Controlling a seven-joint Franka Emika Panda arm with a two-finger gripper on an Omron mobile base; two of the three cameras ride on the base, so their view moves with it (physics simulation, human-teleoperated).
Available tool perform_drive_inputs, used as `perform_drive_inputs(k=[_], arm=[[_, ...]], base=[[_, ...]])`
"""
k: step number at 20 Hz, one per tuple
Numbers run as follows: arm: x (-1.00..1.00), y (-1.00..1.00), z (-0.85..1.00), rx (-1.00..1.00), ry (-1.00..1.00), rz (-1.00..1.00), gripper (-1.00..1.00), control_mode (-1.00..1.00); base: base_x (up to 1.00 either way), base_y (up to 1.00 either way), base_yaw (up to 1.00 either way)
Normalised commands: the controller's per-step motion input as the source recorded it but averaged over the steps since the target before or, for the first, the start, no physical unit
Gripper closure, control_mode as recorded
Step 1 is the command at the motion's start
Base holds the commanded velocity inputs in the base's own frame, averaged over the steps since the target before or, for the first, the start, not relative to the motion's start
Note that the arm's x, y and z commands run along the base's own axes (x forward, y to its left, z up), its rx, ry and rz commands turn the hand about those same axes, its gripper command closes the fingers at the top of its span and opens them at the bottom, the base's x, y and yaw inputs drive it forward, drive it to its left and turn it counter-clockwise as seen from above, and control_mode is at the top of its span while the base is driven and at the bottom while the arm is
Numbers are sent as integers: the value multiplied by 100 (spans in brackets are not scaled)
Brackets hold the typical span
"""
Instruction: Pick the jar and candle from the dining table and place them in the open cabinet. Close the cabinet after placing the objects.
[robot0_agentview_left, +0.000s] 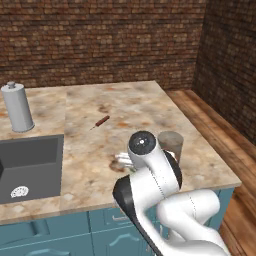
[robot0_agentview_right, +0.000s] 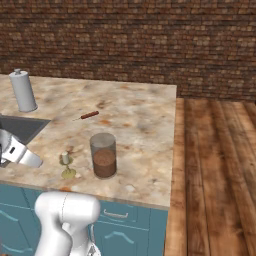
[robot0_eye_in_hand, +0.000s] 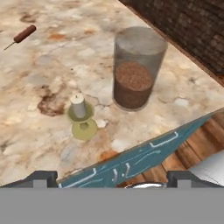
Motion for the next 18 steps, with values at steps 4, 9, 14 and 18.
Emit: perform_drive_inputs(k=[4,9,14,18], arm=[[5,10,-65,-9,-7,-14,-100,-100],[33,34,-71,-4,-10,-7,-100,-100],[37,17,-100,-10,-4,-3,-100,-100],[65,-2,-75,-10,-5,-6,-100,-100]], base=[[0,0,0],[0,0,0],[0,0,0],[0,0,0]])
